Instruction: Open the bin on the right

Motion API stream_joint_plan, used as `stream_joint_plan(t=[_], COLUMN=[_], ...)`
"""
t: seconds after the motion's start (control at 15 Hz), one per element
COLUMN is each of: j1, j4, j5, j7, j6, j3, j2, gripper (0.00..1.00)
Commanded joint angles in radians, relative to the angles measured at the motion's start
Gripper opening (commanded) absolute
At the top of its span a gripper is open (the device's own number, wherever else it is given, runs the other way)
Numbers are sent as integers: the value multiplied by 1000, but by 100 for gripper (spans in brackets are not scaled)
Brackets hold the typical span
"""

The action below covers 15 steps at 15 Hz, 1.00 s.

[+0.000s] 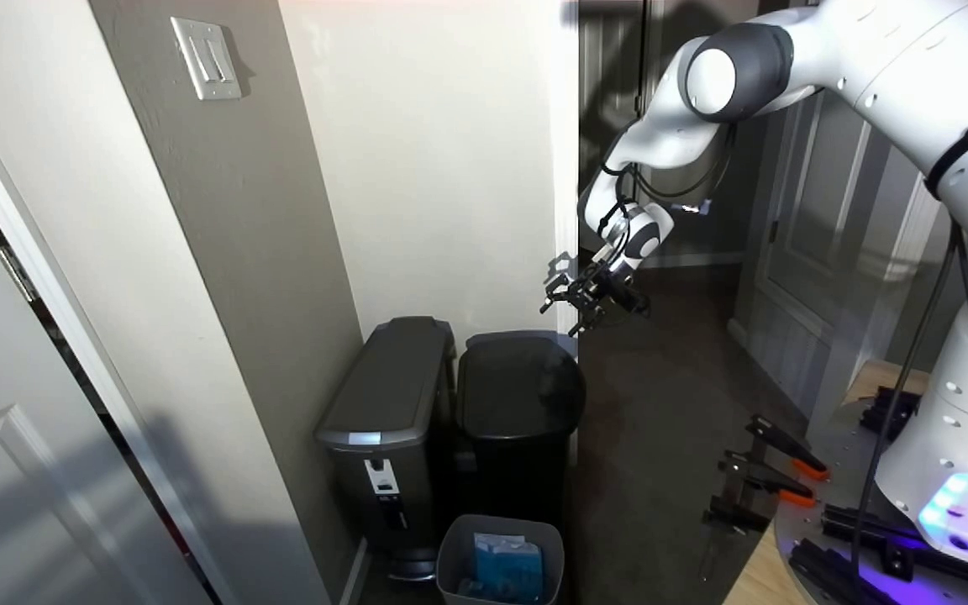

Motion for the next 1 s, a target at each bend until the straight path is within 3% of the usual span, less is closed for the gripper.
stream_joint_plan(t=[0.0, 0.53, 0.93], j1=[9, -95, -135], j4=[-54, 10, 84], j5=[-50, -43, -11], j7=[35, 12, -15], j6=[100, 107, 102], j3=[-12, 26, 83], j2=[-42, 55, 142], gripper=[100, 100, 100])
